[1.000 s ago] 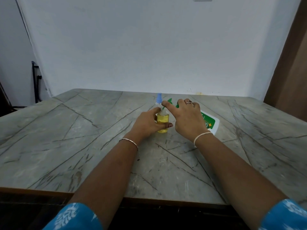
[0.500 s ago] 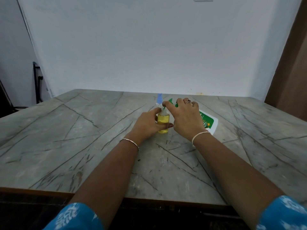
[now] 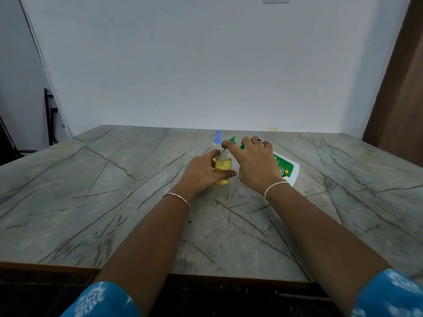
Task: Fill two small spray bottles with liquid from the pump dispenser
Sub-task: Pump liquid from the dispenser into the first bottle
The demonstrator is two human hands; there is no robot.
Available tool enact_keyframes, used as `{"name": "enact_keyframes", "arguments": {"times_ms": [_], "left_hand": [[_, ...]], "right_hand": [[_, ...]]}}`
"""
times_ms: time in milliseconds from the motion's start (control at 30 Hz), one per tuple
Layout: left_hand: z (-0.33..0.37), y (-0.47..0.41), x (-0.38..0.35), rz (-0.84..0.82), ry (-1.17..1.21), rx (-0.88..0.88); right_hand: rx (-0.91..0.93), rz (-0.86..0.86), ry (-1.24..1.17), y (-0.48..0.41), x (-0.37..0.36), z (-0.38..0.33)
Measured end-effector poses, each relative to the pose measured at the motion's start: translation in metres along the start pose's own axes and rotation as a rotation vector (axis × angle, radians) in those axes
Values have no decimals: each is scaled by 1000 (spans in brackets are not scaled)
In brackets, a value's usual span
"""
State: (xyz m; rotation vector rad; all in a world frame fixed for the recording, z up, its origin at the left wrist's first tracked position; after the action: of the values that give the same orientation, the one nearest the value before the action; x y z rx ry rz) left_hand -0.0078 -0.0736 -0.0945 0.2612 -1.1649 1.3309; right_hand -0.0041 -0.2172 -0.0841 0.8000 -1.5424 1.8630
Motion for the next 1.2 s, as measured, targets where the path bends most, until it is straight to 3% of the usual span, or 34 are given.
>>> {"name": "enact_keyframes", "arguments": {"times_ms": [1200], "left_hand": [[-4, -4, -2, -9, -26, 5]], "right_hand": [[26, -10, -10, -1, 0, 3]]}}
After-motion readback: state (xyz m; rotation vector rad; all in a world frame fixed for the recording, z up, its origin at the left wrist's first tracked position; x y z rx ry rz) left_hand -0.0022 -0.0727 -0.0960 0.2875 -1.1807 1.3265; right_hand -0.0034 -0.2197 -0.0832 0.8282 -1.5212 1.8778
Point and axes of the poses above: each hand's wrist, its own y-axis away from the middle knuckle, its own x-axis out of the back of the hand, z = x × y, the point moved 2 cm from there along -y, towards the middle knuckle, and after that the axes turned 12 degrees about -x, right-handed, at the moved point
